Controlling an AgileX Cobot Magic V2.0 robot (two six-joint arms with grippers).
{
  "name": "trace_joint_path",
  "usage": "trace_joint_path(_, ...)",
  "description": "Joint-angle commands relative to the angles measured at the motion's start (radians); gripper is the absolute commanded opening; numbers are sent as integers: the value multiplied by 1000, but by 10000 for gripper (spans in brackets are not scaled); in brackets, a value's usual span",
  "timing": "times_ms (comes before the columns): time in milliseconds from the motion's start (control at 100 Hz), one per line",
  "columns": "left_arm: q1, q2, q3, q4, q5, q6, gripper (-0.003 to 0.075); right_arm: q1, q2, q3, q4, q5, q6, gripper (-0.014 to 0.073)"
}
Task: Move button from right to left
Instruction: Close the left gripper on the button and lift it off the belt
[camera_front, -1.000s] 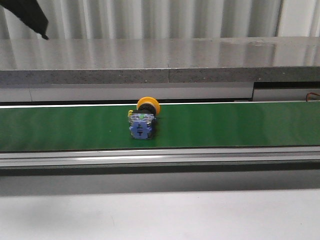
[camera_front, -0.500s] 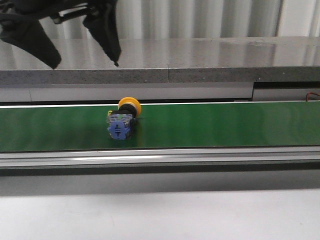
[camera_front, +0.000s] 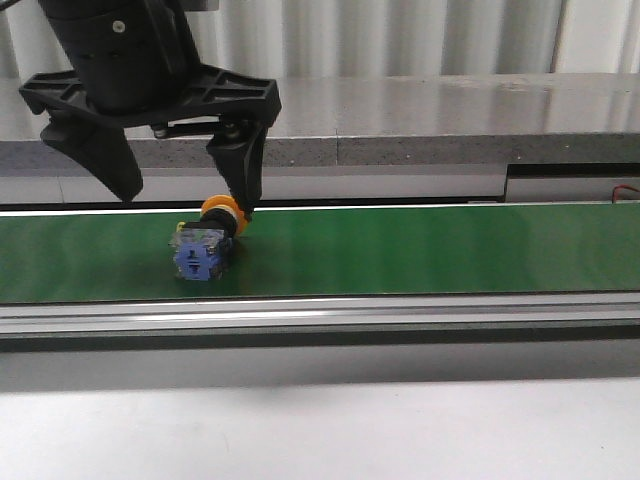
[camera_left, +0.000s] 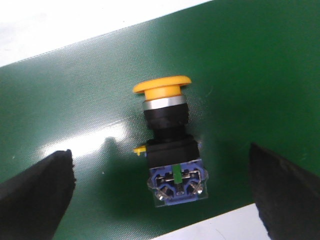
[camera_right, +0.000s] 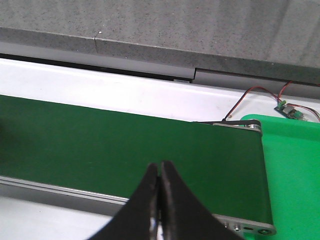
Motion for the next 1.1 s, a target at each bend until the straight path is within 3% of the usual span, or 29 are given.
trace_joint_path(0,-4,-25,-30,15,-26,-13,659,0,1,-25,6,-76,-9,-67)
trace_joint_path(370,35,73,-26,15,-22,-28,659,0,1,-25,6,-76,-9,-67)
trace_joint_path(450,46,75,-26,15,-17,-30,630,0,1,-25,6,-74,-9,-67)
trace_joint_path(540,46,75,-26,19,-9,-30,511,0,1,-25,6,-74,-9,-67)
trace_joint_path(780,44,37,-26,44,23,-30,-22,0,1,-25,6,-74,-9,-67)
trace_joint_path(1090,109,-183,-29,211,171,-30,-20,0,1,-25,6,-74,-9,-67)
